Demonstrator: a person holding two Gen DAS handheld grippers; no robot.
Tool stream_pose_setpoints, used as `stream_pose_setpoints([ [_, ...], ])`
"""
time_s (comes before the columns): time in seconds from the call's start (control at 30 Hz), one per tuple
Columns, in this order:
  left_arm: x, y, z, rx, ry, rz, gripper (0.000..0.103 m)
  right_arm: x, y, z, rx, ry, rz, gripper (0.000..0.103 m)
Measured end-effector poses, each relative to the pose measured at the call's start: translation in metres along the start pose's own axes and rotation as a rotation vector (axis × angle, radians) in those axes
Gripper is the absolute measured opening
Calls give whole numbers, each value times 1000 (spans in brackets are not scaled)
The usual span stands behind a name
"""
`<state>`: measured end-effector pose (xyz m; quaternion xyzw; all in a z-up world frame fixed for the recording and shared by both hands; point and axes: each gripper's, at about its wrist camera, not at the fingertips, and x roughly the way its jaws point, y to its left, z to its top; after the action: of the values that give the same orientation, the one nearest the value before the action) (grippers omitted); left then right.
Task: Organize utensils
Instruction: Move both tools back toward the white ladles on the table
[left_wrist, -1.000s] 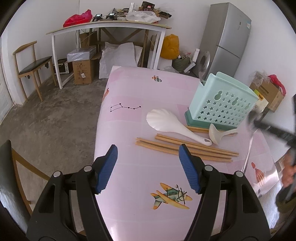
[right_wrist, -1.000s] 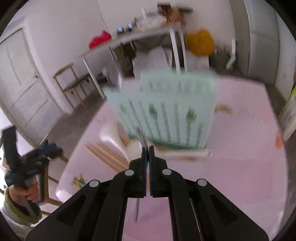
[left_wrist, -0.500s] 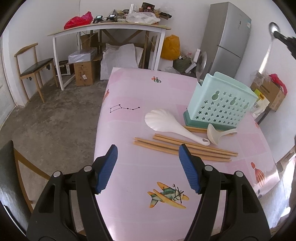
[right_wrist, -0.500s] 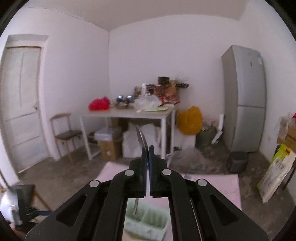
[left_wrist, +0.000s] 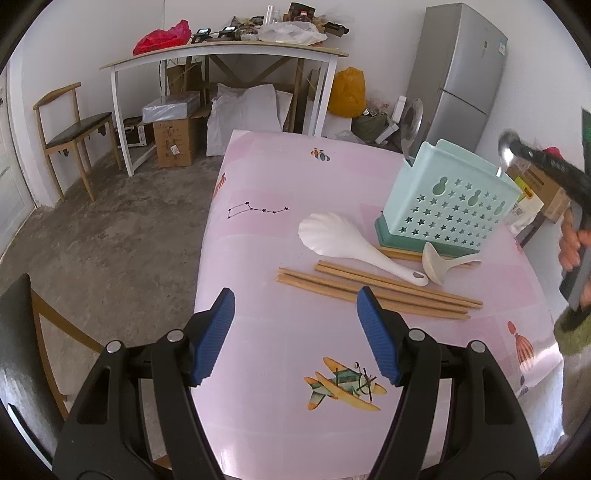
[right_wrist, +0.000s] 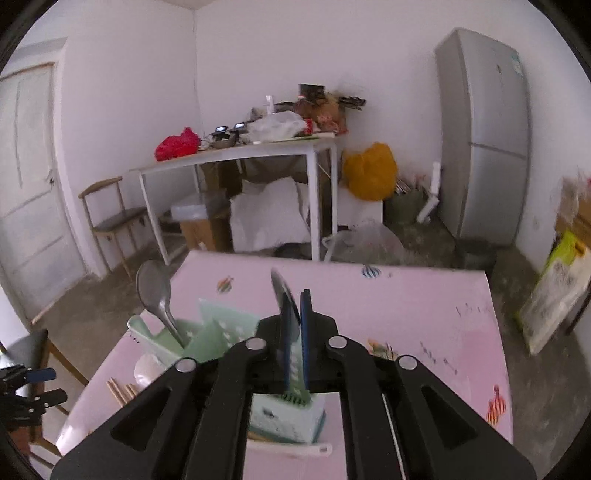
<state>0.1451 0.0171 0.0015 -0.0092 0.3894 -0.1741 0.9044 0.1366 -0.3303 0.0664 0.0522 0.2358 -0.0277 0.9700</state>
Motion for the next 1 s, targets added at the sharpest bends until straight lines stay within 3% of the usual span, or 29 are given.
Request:
stream_pose_setpoints([
  [0.07, 2, 1, 0, -5, 3, -5, 65, -14, -5, -5, 28, -19, -10, 33],
  [0.13, 5, 2, 0, -9, 8, -13, 65, -37, -13, -8, 72, -64, -13, 45],
  [0.3, 13, 0, -1, -3, 26, -45, 69, -83, -27, -19, 178, -130, -10, 55],
  [0.37, 16, -4, -2, 7, 35, -60, 69, -92, -29, -33, 229, -117, 10, 60],
  [0.47, 21, -11, -2, 17, 54, -94, 69, -84, -23, -63, 250, -14, 24, 62],
  [0.63, 32, -31, 10, 22, 64, -218, 69, -45, 0, -126, 258, 248, 21, 62],
  [0.73, 45, -51, 19, 37, 73, -313, 66, -28, 20, -150, 165, 347, -54, 62],
  [0.87, 68, -81, 30, 58, 117, -426, 57, -13, 45, -166, -17, 408, -155, 69],
  [1.0, 92, -104, 38, 61, 169, -449, 46, -12, 49, -170, -68, 396, -164, 77],
])
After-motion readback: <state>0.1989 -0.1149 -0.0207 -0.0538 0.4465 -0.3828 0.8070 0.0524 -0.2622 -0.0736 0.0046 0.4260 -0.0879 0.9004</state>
